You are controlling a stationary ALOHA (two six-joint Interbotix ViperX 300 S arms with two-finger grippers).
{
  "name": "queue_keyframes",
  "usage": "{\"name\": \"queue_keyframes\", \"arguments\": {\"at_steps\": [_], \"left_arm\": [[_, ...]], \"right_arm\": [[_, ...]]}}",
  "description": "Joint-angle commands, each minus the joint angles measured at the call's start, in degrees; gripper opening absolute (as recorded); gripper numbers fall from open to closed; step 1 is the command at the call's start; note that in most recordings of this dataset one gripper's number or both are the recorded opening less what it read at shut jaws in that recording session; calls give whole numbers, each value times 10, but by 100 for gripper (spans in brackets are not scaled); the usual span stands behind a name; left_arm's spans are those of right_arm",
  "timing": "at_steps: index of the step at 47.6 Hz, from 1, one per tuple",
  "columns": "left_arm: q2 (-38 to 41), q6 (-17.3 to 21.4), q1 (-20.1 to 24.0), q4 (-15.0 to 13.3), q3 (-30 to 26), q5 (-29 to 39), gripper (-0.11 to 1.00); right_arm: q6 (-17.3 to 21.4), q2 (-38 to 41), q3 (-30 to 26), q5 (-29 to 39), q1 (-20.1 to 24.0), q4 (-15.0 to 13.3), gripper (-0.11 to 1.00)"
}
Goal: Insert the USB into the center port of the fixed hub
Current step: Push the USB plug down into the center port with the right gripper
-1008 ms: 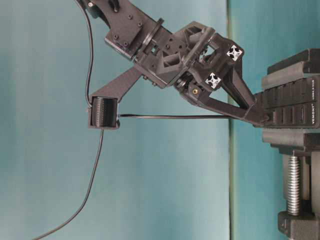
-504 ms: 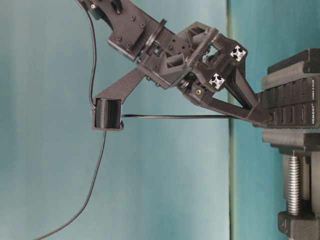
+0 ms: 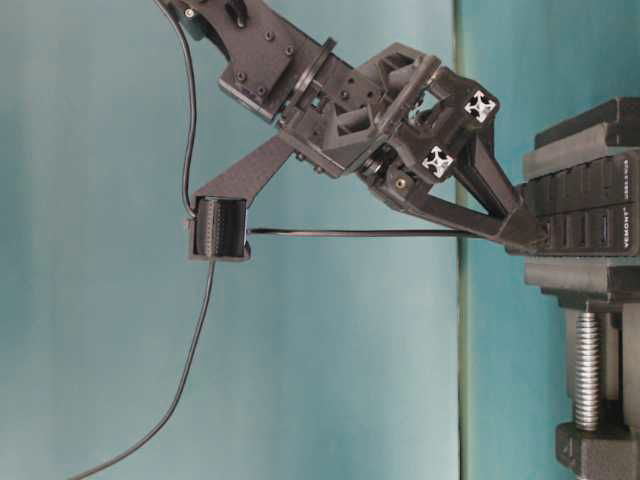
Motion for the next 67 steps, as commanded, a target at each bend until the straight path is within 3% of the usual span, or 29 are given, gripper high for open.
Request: {"name": "queue_keyframes", "arguments": {"at_steps": [1,39,47,57,67], "left_arm": [[2,-1,1,1,-7,-6,0],[2,-1,1,1,-8,-6,0],[2,-1,1,1,-7,-6,0],[1,-1,1,1,-7,-6,0],[1,-1,1,0,-7,-6,0]], "right_arm": [[6,4,7,9,7,2,11],[9,-3,3,4,6,2,15],[9,-4,3,4,6,2,31],[10,-3,1,4,6,2,71],[10,-6,-3,4,6,2,72]]}}
